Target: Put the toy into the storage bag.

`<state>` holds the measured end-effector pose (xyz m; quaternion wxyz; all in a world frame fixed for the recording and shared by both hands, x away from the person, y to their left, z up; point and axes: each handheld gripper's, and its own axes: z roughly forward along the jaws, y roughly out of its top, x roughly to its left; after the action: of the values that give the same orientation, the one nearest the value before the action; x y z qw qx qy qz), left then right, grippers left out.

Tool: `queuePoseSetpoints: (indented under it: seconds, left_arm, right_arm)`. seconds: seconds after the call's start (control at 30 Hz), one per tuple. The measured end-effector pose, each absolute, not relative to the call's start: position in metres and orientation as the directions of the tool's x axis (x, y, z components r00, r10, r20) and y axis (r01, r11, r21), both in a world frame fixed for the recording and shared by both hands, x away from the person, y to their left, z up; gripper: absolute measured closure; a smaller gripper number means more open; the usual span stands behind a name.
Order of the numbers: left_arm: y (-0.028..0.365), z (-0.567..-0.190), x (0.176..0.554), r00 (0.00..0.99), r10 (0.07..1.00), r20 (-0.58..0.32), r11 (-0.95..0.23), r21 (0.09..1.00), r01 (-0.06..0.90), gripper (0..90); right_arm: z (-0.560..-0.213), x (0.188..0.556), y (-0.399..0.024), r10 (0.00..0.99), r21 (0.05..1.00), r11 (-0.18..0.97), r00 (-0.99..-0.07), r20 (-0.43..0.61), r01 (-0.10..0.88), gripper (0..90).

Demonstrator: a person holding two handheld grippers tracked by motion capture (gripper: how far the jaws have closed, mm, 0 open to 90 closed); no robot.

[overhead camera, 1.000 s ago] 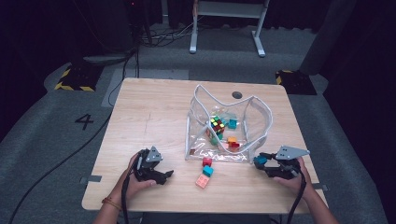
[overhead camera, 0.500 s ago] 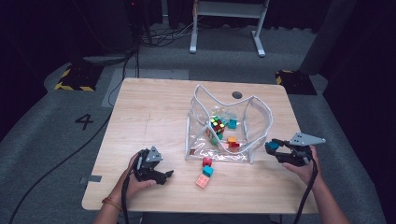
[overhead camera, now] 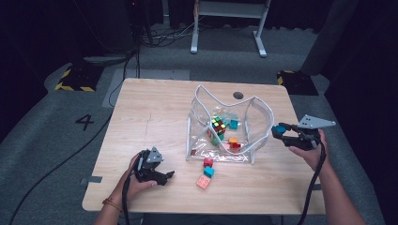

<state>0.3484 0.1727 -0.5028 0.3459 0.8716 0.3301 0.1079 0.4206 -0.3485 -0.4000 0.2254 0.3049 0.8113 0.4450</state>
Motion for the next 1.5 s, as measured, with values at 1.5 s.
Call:
queuePoseSetpoints:
  seconds: [1.5]
  left_arm:
    - [0.173,-0.503,0.348,0.759,0.650,-0.041,-0.543,0.674,0.501,12.7]
  right_arm:
    - [-0.310,0.445,-0.256,0.464,0.805,0.579,-0.863,-0.199,0.126,49.9]
